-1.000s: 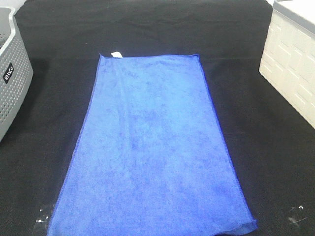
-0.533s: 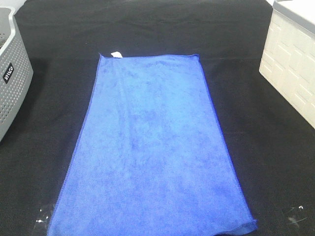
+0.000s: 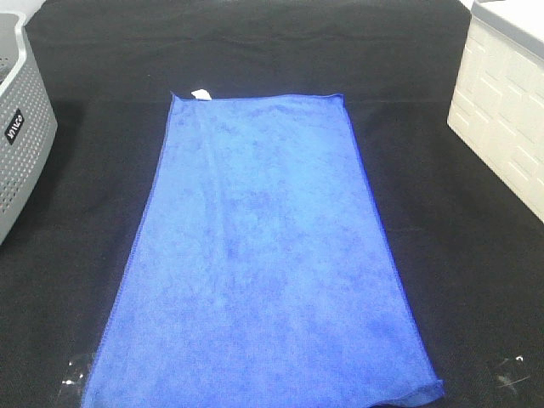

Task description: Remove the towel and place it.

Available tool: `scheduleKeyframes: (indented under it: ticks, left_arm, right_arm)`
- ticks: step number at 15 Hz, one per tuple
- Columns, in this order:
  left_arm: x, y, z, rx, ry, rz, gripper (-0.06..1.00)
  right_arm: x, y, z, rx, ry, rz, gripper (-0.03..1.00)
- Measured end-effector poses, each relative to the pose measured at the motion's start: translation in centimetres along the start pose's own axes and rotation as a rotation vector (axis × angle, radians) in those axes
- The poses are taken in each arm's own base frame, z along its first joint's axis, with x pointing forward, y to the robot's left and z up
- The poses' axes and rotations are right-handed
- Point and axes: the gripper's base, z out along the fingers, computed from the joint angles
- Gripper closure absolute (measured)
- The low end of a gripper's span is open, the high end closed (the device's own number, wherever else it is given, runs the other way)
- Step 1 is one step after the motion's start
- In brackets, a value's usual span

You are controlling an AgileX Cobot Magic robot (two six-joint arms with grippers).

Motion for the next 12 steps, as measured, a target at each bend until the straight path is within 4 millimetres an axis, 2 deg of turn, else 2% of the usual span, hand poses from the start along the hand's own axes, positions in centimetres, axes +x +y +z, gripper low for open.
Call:
scheduleKeyframes:
  ticks: [12]
  left_arm:
    - [0.00,0.00,0.00,0.000,0.000,0.000,0.17]
  right_arm:
    - [0.01,-0.03,0.00,0.004,0.001,-0.002,0.18]
